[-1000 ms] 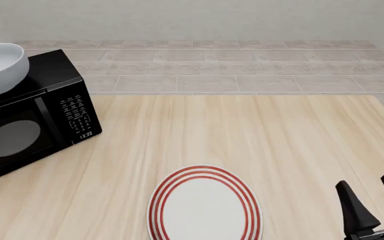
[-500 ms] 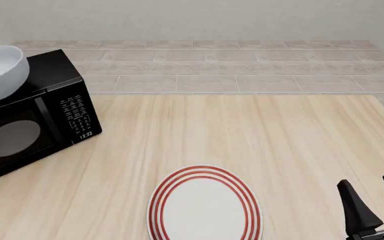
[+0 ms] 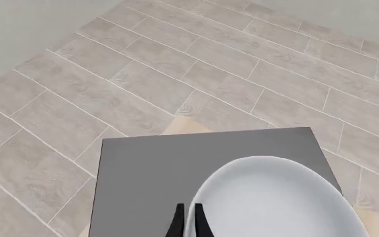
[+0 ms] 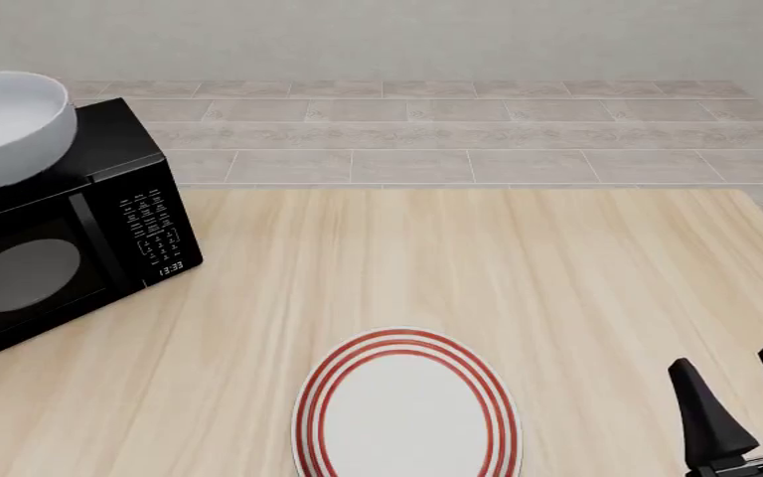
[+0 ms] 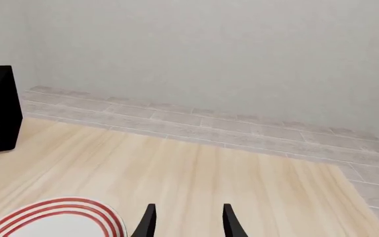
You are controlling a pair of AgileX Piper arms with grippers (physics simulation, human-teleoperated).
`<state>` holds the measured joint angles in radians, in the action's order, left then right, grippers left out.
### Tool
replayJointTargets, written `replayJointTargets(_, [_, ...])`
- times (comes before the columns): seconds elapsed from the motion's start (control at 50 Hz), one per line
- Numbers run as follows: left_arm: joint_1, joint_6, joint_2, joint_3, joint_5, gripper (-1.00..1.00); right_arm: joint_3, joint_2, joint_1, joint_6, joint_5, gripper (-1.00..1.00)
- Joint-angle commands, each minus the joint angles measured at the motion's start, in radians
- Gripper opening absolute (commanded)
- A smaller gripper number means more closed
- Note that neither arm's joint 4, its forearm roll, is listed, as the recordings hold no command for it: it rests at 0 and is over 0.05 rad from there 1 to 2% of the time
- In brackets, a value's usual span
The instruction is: Pick up the white bowl and put it on the plate.
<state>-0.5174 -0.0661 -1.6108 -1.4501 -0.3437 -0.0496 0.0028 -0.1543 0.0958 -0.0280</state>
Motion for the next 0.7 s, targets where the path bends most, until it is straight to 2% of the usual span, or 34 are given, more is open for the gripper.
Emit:
replayJointTargets(0.02, [0.059,-0.043,0.081,-0.008,-0.035,-1.00,-0.001,0.000,0.001,0.000,-0.002,1.00])
replayJointTargets(0.16, [0.105,-0.058,0.130,0.008,-0.047,-1.00,0.007,0.000,0.000,0.000,0.003,1.00])
replayJointTargets(0.24, [0.134,-0.043,0.174,0.027,-0.045,-1.00,0.000,0.000,-0.001,-0.001,-0.003,1.00])
replayJointTargets(0.3, [0.124,-0.029,0.193,0.047,-0.032,-1.00,0.000,0.000,-0.001,0.001,-0.001,1.00])
replayJointTargets(0.46, [0.238,-0.020,0.316,0.117,-0.034,-1.00,0.001,0.001,0.002,-0.002,0.000,1.00])
replayJointTargets(0.64, [0.379,0.042,0.481,0.274,0.008,-1.00,0.013,0.003,0.007,-0.002,0.016,1.00])
replayJointTargets(0.68, [0.385,0.042,0.487,0.279,0.007,-1.00,0.012,0.004,0.008,-0.001,0.015,1.00])
replayJointTargets(0.7, [0.423,0.041,0.513,0.300,0.007,-1.00,0.015,0.003,0.009,-0.002,0.016,1.00])
